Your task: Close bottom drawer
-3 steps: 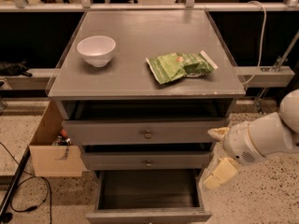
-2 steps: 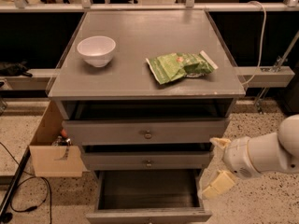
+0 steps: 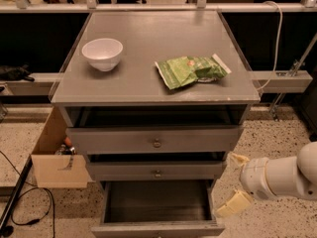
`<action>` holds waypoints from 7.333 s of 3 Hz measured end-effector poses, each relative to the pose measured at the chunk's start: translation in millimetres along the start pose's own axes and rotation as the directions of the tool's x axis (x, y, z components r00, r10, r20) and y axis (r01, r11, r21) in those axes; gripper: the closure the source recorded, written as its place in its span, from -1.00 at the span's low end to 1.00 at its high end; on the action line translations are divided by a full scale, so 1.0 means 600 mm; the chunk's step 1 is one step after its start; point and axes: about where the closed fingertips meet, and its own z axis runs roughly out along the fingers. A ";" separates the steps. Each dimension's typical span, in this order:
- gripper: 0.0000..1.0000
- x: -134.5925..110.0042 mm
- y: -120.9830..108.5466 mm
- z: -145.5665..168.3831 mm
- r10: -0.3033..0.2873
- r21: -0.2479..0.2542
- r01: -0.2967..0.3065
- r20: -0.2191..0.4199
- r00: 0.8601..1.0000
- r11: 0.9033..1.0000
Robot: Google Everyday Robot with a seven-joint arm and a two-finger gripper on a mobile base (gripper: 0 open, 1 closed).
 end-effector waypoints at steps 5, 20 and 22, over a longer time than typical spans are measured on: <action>-1.00 0.246 0.073 0.316 -0.020 -0.166 0.014 -0.035 0.999 0.986; -0.41 0.500 0.158 0.633 0.247 -0.379 -0.300 -0.182 0.952 0.875; -1.00 0.498 0.130 0.659 0.245 -0.369 -0.299 -0.187 0.951 0.880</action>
Offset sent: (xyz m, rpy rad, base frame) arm -0.0226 0.0291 -0.2020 0.0568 0.0939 0.0776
